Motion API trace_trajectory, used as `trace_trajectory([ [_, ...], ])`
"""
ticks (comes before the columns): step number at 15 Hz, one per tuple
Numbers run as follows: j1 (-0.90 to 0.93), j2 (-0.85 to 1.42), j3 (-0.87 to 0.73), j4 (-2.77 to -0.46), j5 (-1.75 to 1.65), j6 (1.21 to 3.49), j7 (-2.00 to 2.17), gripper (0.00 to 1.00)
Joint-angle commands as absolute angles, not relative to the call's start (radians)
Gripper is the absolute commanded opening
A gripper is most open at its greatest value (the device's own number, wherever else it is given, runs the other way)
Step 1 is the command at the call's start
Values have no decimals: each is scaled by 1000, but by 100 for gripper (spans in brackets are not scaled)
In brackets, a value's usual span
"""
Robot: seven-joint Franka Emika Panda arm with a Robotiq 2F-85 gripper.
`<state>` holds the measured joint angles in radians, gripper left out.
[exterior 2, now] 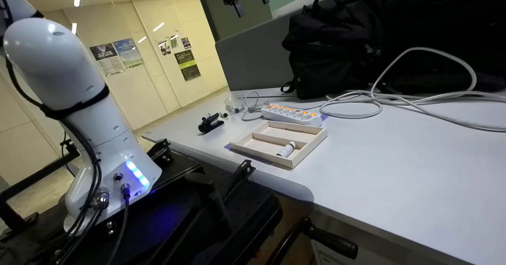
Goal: Press the the switch on the third socket from the left.
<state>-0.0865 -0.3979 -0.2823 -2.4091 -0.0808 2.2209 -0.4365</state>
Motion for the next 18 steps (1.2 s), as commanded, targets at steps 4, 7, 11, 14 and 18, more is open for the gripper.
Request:
trace_trajectory([
  [4, -89, -281, -263, -2376, -37, 2351, -372, 100],
  [7, -81, -109, -239, -2340, -1, 2471, -325, 74],
  [11, -92, 101, -178, -2299, -1, 2557, -225, 46],
  [14, -99, 219, -139, -2275, 40, 2594, -201, 24],
  [18, -127, 325, -83, -2257, 121, 2660, -229, 1],
])
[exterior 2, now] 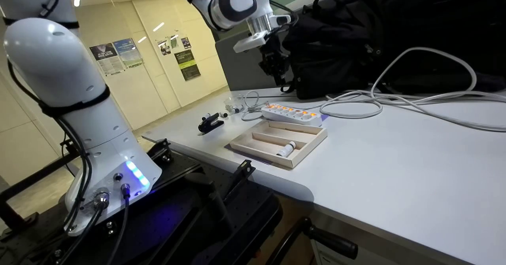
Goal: Press the the switch on the third socket from the left.
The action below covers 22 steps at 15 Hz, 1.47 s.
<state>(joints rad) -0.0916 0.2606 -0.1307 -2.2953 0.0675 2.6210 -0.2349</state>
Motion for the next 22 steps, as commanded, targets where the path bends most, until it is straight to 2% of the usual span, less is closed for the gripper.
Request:
trace_trajectory([
  [1, -138, 347, -67, -2250, 144, 2678, -239, 0],
  [12, -220, 546, 51, -2167, 135, 2893, -240, 0],
  [22, -184, 609, 16, -2098, 105, 2834, -179, 0],
])
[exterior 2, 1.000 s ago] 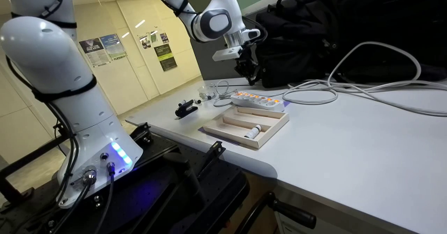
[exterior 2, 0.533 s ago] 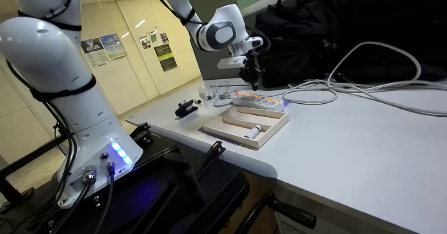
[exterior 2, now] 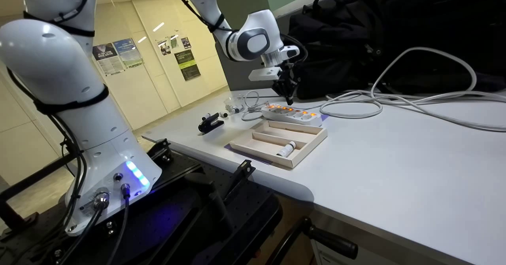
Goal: Press the the switch on the third socket from the left.
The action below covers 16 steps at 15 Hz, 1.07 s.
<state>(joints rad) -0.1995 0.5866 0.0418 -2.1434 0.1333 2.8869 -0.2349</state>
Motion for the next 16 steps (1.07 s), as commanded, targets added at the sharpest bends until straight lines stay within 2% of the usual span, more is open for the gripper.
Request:
trace_trajectory([
  [1, -185, 613, 16, -2092, 106, 2826, -181, 0],
  [16, -161, 635, 24, -2086, 97, 2807, -189, 0],
])
